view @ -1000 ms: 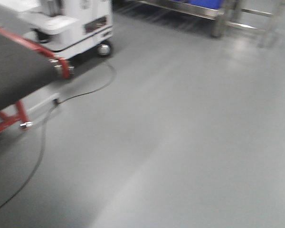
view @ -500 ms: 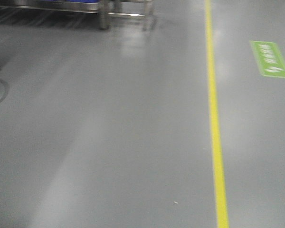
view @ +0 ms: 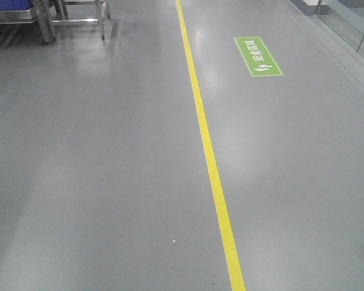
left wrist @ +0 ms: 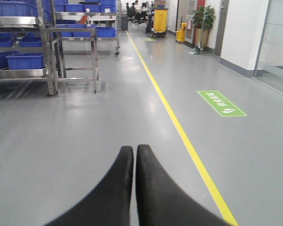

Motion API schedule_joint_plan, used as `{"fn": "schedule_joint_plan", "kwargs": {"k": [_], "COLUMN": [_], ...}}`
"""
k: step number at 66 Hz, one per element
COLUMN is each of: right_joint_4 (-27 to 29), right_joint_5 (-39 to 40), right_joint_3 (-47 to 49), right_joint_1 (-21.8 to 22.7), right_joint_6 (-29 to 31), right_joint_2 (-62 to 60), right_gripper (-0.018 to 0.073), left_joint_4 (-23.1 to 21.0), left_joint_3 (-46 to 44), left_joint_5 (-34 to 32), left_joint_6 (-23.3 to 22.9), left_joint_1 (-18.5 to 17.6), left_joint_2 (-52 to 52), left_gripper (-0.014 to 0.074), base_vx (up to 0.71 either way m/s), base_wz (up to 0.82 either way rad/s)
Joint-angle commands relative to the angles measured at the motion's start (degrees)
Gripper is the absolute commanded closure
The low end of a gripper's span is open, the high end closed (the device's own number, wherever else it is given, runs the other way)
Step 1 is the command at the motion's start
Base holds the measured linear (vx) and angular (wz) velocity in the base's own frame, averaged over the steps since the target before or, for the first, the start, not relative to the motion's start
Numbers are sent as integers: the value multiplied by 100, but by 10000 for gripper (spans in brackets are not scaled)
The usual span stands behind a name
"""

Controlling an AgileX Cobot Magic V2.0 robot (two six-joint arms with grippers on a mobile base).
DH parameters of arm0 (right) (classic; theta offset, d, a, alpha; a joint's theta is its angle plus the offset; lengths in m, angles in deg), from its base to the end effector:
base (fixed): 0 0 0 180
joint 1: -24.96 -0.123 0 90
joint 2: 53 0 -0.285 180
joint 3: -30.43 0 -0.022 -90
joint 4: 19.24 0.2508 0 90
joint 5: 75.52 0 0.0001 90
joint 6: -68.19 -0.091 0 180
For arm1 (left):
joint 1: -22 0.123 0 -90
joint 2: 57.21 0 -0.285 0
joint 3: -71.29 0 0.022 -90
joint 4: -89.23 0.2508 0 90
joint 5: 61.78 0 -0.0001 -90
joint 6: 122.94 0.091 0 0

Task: Pour parts from conveyor to right shelf
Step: 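Drive along the yellow-lined aisle holding the block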

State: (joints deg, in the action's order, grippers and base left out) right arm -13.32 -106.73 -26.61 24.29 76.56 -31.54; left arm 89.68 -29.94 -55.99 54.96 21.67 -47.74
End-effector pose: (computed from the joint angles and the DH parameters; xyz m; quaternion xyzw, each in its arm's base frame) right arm 0.0617 0.0056 0.2683 -0.0437 0.8157 0.0086 0.5768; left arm 0.0597 -0.0003 0.1931 -0.0087 0.7315 -0.0115 0.6817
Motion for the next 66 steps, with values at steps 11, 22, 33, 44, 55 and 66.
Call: {"fn": "schedule_joint_plan", "kwargs": {"k": [11,22,33,44,55,66], "right_joint_4": [-1,-1,-1,-1,-6,0], "right_joint_5": [432,432,432,432,432,432], "right_joint_3": [166,166,166,166,166,166], "right_joint_1": [26,26,26,26,26,26], "right_joint_6": [28,28,28,28,28,28], "right_joint_2": [91,91,91,91,91,91], "right_gripper": [564,564,564,564,564,564], "left_joint_4": [-45,-45,-45,-45,-45,-45], "left_joint_3": [-112,-112,-112,-112,-112,-112], "left_joint_5": [-452,-452,-452,-452,-452,-452], "left_joint_6": [-49,-49,-49,-49,-49,-49], "left_joint_1": [22,22,22,22,22,22], "left_joint_2": [97,97,97,97,97,97], "left_gripper": [603,603,603,603,603,603], "base_vx": [-2,4,7,9,12,16], "base_wz": [-8,7,6,1,-11,-15]}}
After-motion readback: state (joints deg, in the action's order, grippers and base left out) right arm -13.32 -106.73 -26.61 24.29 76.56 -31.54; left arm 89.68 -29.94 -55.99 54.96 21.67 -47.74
